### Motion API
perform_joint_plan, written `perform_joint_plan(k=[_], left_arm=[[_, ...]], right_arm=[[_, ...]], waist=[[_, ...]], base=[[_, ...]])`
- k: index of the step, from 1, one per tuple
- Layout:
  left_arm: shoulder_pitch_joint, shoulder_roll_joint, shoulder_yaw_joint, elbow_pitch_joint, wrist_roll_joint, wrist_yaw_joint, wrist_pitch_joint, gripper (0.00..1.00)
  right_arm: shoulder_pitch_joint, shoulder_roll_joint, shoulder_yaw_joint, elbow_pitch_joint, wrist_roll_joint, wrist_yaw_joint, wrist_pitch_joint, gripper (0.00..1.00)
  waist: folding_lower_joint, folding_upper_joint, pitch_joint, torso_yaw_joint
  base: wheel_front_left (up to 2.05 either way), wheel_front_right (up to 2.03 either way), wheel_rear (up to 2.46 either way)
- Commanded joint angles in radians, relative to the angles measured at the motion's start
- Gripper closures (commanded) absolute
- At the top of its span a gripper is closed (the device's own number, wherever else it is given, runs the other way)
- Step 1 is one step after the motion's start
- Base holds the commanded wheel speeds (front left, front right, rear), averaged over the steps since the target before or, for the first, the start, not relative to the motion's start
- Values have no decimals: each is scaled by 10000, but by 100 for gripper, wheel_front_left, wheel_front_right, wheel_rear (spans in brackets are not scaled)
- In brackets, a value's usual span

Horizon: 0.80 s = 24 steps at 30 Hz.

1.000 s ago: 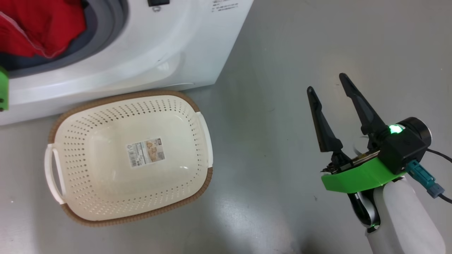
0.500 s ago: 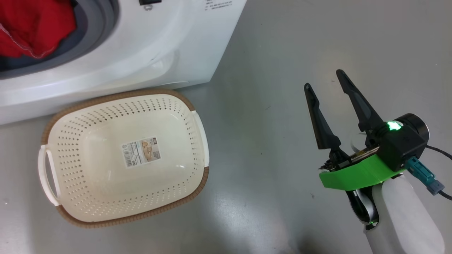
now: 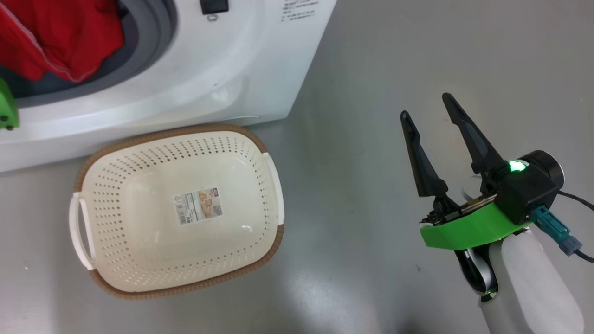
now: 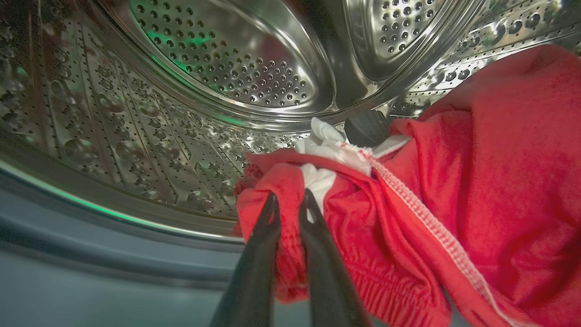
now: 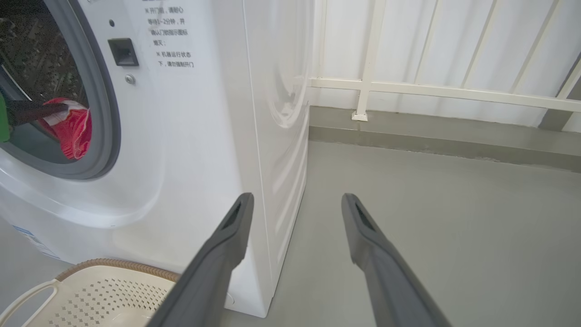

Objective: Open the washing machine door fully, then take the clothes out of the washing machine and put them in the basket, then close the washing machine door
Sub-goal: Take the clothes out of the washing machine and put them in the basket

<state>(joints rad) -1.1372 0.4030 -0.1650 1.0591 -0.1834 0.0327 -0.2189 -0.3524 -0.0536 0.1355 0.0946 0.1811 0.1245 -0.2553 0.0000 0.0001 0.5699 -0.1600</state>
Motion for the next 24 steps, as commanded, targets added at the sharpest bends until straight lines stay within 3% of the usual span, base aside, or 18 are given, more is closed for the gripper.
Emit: perform_joint_plan(k=[1, 11, 24], left_arm=[[199, 473, 249, -293, -79, -21, -141, 100], [1343, 185, 646, -1707, -582, 26, -419, 100], [3801, -235, 1062, -4606, -981, 347, -427, 100]], right_arm=[[121, 33, 121, -208, -64, 62, -65, 0], [314, 33, 15, -156, -228, 62, -65, 0], [788, 33, -124, -22, -375, 62, -65, 0]], waist=[[0, -1, -117, 90], [0, -1, -723, 475], [0, -1, -1994, 984]], base=[[0, 0, 0], [0, 0, 0], [0, 0, 0]])
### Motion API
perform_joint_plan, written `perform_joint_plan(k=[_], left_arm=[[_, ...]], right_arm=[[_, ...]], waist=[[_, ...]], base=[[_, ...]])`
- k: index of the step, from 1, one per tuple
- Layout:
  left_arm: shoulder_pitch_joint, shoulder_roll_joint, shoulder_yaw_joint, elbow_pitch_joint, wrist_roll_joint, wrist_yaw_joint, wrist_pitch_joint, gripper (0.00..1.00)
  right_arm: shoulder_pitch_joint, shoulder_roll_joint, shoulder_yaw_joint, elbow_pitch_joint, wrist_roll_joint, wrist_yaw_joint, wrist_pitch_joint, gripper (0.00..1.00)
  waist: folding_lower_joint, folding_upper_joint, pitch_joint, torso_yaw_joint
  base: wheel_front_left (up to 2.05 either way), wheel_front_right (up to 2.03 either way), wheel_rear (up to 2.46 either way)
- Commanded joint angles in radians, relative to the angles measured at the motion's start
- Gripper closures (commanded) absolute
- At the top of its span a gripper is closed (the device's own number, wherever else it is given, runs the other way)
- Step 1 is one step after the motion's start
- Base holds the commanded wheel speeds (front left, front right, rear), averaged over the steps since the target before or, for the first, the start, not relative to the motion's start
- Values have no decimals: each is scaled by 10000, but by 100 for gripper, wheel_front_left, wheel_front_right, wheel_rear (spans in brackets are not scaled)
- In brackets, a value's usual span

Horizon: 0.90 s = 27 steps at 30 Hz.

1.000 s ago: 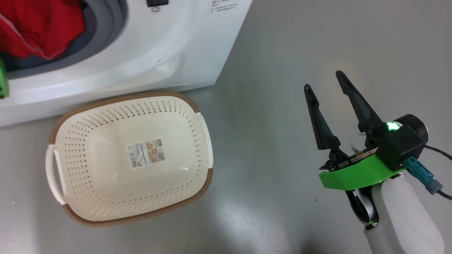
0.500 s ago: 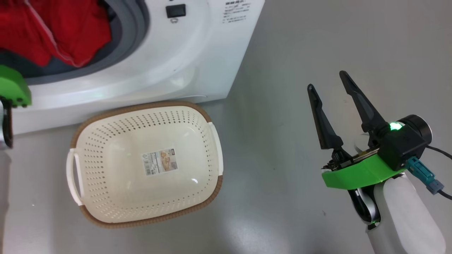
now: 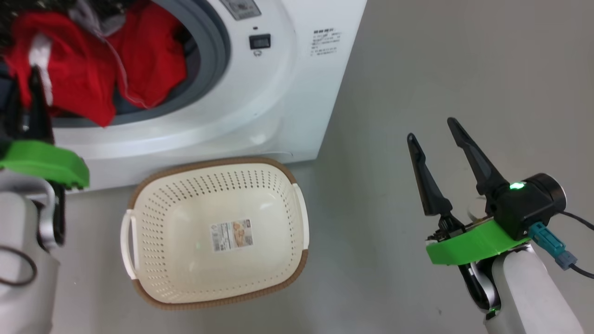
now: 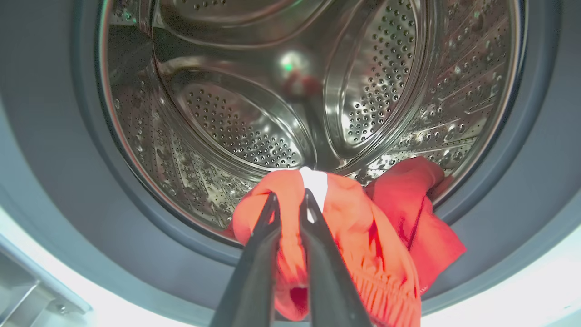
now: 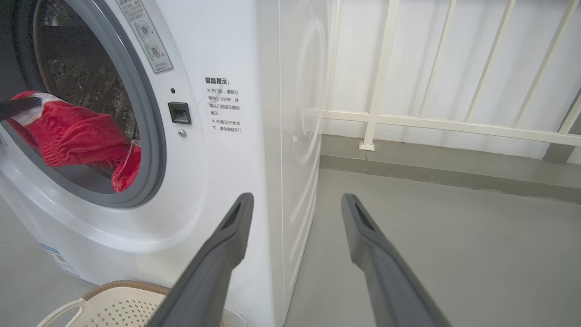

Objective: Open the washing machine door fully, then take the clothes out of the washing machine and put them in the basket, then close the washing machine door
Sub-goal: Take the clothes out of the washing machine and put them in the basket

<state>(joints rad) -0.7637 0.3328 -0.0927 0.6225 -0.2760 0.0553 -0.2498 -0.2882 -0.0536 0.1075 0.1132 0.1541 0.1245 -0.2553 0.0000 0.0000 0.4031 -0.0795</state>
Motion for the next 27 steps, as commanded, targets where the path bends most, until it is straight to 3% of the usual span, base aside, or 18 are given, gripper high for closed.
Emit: perform_joint_plan(k=[1, 13, 27], left_arm=[[257, 433, 360, -478, -88, 142, -119, 100], [2345, 88, 273, -3437, -249, 597, 154, 100], [4504, 214, 289, -7171, -256, 1225, 1125, 100]], right_arm=[[196, 33, 146, -198, -105, 62, -65, 0], [718, 0, 53, -133, -66, 62, -65, 0], [989, 13, -15, -168, 17, 62, -65, 0]], waist=[[0, 0, -428, 205], [0, 0, -1438, 489], [0, 0, -1979, 331]], base=[[0, 0, 0], [0, 0, 0], [0, 0, 0]])
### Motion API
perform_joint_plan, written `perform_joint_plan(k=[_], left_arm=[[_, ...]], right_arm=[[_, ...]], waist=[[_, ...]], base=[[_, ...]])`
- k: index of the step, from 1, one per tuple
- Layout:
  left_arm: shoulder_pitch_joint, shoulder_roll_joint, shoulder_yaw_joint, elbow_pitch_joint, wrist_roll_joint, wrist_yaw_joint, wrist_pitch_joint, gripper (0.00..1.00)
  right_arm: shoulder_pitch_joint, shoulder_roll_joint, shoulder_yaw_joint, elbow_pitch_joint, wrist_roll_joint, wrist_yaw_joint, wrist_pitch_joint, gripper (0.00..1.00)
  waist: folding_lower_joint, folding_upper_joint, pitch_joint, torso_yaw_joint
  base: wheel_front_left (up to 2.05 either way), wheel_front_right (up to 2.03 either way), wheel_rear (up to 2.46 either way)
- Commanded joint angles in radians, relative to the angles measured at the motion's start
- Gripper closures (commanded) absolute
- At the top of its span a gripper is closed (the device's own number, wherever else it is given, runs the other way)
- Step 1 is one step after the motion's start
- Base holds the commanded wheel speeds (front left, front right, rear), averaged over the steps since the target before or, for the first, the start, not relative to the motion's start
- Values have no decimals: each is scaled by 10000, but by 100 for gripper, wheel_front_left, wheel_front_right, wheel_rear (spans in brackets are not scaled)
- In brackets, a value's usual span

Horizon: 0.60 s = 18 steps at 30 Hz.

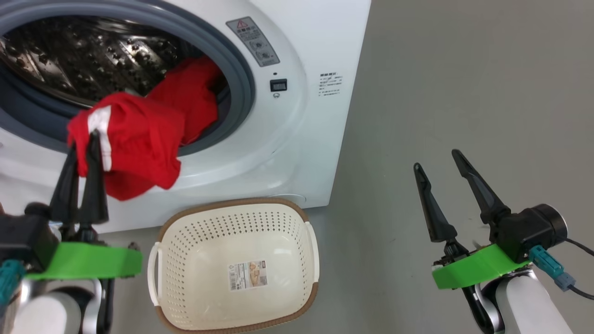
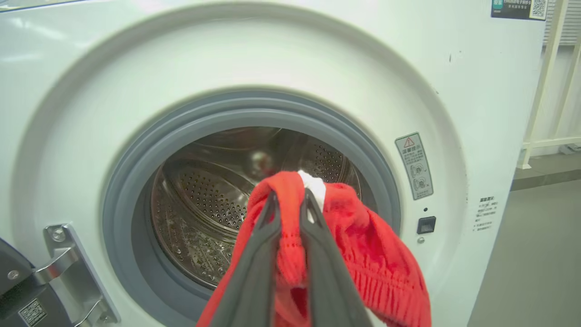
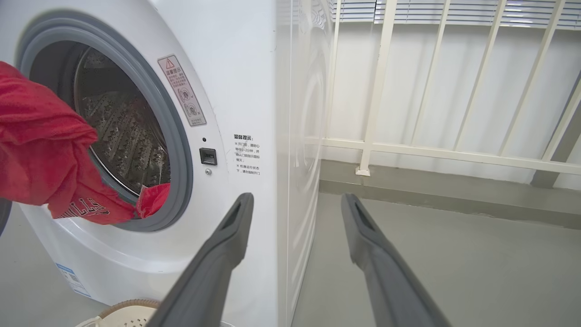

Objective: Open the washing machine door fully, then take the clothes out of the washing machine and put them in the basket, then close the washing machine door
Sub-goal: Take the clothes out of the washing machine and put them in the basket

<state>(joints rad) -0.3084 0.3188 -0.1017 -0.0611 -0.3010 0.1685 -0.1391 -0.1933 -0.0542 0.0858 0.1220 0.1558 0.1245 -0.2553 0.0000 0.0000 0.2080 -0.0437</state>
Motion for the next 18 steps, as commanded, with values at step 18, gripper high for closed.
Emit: perform_joint_plan(k=[18], left_arm=[[1320, -471, -421, -414, -836, 41, 749, 100]], right_arm=[[108, 35, 179, -336, 102, 62, -65, 0]], waist=[[0, 0, 2, -556]], base=[[0, 0, 0]])
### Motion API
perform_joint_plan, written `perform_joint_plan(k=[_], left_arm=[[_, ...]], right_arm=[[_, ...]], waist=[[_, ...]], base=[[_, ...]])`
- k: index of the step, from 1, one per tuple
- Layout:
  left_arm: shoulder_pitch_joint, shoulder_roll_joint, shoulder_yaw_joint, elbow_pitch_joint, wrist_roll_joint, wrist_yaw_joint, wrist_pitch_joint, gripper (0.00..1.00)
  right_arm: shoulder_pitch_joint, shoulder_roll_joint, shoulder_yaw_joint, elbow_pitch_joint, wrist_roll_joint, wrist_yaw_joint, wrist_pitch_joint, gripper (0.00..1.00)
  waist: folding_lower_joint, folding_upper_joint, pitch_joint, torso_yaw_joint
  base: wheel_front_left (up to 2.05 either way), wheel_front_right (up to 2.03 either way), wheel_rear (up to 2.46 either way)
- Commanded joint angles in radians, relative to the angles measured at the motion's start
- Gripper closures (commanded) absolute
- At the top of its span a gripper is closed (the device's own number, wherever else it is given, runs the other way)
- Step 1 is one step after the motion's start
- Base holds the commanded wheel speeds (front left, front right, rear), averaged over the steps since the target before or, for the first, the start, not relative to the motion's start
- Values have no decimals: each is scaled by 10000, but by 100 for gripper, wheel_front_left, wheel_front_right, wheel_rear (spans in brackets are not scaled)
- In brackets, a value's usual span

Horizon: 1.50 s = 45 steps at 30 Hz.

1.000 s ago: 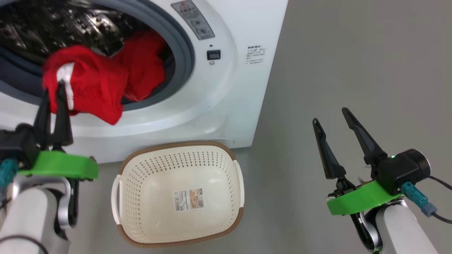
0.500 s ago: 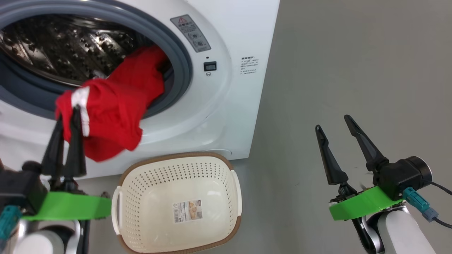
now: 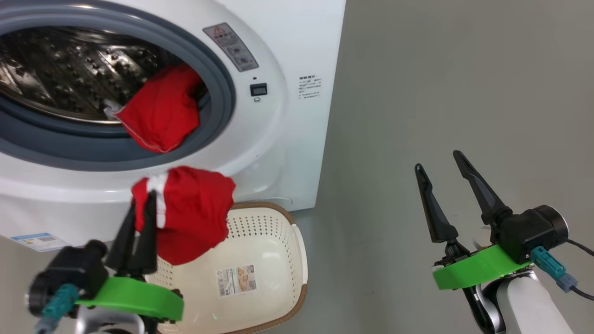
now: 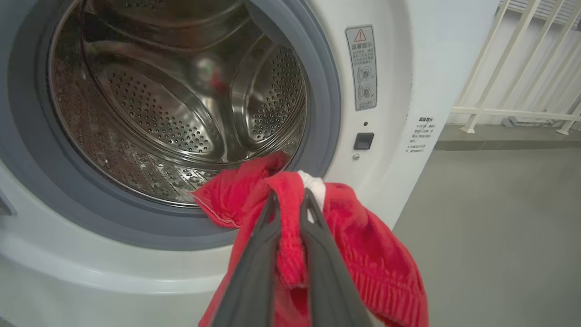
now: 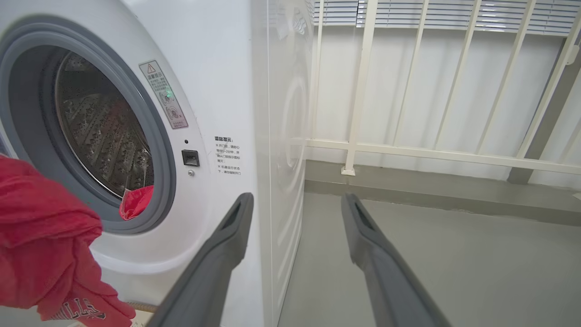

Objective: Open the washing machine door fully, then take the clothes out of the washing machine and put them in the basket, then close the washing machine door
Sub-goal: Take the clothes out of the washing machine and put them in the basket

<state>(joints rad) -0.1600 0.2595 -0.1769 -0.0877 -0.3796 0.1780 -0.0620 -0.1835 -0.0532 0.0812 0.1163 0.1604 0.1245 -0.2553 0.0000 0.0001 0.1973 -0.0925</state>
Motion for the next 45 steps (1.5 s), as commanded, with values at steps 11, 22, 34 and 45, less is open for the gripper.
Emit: perform_joint_plan(k=[11, 22, 34, 45], left_arm=[[-1396, -517, -120, 3567, -609, -806, -508, 100], [-3202, -1027, -402, 7600, -958, -1621, -901, 100], [-5189, -1234, -470, 11877, -1209, -2232, -1148, 100], [-6067, -1191, -637, 13383, -1191, -2323, -1320, 0]], right_arm=[[-266, 28, 286, -509, 130, 62, -65, 0], [-542, 29, 456, -568, 171, 62, -65, 0], [-1021, 29, 704, -645, 228, 62, -65, 0], [-1245, 29, 731, -660, 298, 62, -65, 0]], waist=[[0, -1, 838, -335], [0, -1, 1710, -470], [0, -1, 2659, -797], [0, -1, 3061, -994]], base=[[0, 0, 0], [0, 0, 0], [0, 0, 0], [0, 0, 0]])
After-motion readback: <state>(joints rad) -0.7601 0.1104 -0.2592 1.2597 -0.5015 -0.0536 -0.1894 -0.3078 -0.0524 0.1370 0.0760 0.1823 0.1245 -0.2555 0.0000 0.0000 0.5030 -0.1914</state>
